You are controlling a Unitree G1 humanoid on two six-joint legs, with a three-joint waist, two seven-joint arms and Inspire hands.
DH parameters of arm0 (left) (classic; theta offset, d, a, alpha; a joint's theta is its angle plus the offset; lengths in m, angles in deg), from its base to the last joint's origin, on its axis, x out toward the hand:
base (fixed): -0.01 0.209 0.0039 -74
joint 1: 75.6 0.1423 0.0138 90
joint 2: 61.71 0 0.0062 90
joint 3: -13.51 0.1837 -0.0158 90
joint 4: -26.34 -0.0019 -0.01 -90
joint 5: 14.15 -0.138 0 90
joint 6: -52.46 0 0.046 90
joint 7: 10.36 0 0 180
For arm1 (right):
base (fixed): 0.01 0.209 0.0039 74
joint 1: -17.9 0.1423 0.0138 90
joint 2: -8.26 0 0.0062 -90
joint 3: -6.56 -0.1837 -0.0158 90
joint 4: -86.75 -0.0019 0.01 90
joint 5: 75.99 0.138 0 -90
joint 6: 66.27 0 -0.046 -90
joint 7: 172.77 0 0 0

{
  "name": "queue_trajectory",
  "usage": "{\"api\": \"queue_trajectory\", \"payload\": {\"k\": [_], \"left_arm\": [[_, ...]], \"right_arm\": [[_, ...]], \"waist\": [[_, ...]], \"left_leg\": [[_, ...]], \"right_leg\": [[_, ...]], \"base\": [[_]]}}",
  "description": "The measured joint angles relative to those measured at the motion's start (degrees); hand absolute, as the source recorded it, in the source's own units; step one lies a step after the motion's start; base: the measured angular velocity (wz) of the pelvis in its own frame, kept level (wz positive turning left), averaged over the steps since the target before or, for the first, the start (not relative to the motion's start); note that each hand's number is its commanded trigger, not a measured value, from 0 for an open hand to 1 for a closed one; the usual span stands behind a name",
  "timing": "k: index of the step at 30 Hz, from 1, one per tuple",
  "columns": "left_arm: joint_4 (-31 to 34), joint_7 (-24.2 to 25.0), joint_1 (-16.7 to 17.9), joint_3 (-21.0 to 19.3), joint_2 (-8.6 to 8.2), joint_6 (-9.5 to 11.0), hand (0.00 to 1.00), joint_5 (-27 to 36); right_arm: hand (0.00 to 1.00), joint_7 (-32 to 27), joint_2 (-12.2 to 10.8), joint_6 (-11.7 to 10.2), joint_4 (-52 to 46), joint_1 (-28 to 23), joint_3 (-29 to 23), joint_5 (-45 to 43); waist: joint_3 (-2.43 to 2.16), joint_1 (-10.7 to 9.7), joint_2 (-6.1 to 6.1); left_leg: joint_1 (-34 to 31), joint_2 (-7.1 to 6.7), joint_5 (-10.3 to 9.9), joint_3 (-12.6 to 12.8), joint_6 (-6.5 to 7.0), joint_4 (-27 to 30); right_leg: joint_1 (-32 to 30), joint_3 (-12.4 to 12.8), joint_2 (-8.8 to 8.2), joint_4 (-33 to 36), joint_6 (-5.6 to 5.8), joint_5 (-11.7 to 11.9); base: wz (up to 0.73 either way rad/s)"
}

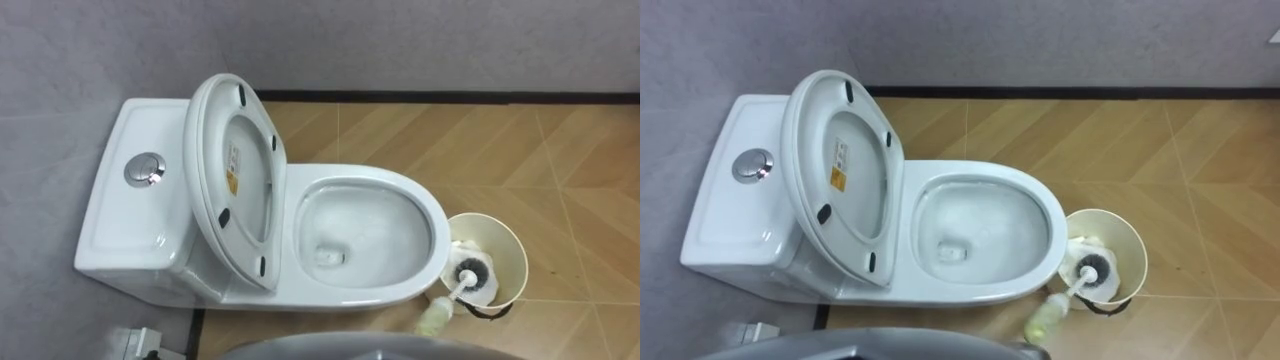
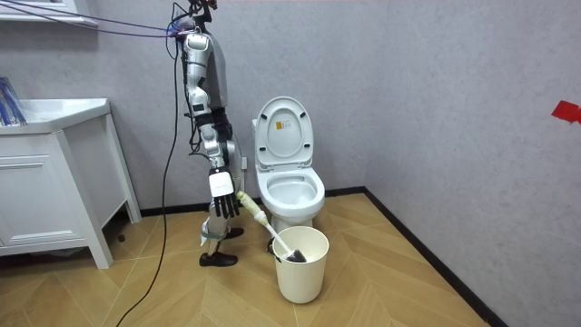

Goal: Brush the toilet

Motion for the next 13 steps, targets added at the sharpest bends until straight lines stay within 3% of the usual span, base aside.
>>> {"api": "queue_trajectory", "payload": {"k": [5,13], "left_arm": [[0.01,0.26,-0.17,-0.01,-0.05,-1.12,0.00,-0.05],[0.03,2.03,-0.02,-0.03,-0.19,-1.51,0.00,-0.29]], "right_arm": [[0.00,2.16,0.02,1.33,1.30,0.14,-0.39,-0.39],[0.00,10.62,-0.64,5.14,4.61,-0.38,1.37,-4.51]], "waist": [[0.00,0.01,-0.13],[-0.02,0.18,-1.14]], "left_leg": [[-0.01,0.04,0.00,-0.10,0.00,-0.16],[0.42,-0.01,0.00,-0.13,0.00,-1.11]], "right_leg": [[-0.02,-0.06,-0.09,-0.10,0.02,-0.05],[0.01,0.09,-0.16,-0.13,0.10,-0.09]], "base": [[0.00],[0.00]]}}
